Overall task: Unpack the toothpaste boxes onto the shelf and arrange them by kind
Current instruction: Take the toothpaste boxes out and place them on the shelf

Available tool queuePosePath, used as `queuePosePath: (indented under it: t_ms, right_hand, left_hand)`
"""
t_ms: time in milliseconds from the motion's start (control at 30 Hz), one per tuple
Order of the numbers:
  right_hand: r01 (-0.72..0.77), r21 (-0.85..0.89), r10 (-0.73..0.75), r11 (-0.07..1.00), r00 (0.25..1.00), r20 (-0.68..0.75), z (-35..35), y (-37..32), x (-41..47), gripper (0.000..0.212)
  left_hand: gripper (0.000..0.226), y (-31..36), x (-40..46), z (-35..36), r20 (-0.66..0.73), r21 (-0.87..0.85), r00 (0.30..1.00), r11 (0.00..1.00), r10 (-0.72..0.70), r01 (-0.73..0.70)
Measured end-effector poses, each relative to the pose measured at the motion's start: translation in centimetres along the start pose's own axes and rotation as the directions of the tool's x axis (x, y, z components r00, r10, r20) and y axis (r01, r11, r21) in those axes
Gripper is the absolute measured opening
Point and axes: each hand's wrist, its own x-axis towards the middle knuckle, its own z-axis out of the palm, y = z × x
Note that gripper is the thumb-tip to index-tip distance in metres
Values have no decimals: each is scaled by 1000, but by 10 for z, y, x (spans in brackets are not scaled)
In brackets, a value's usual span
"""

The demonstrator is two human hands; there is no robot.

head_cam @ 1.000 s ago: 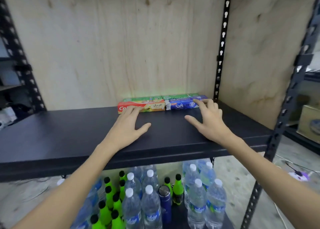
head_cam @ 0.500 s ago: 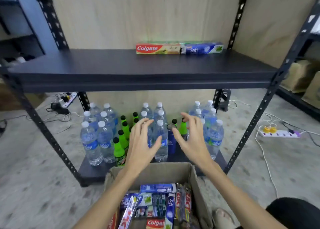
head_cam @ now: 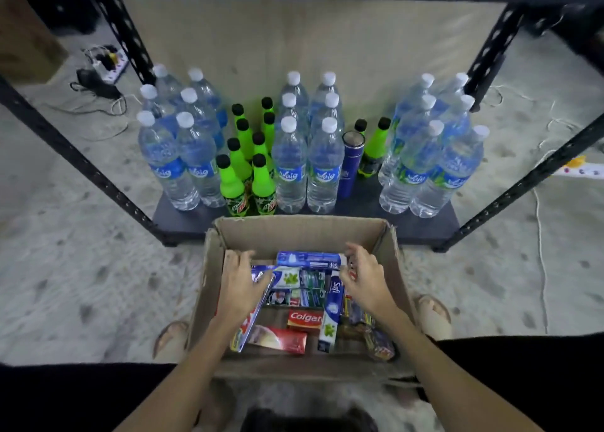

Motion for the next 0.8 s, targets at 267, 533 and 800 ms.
queuePosePath:
  t_ms: [267,533,800]
  right_hand:
    - [-87,-300,150,950,969,196,53,18,3,58]
    - [-169,-751,357,638,929,94,85,-13,-23,96]
    - [-268,-716,467,645,880,91,97,-31,-40,76]
  left_hand:
    - [61,-34,-16,51,209,95,951,972,-229,213]
    - [53,-42,-35,71,73,114,971,969,-227,218]
    - [45,-38,-40,61,51,-20,985,986,-165,166]
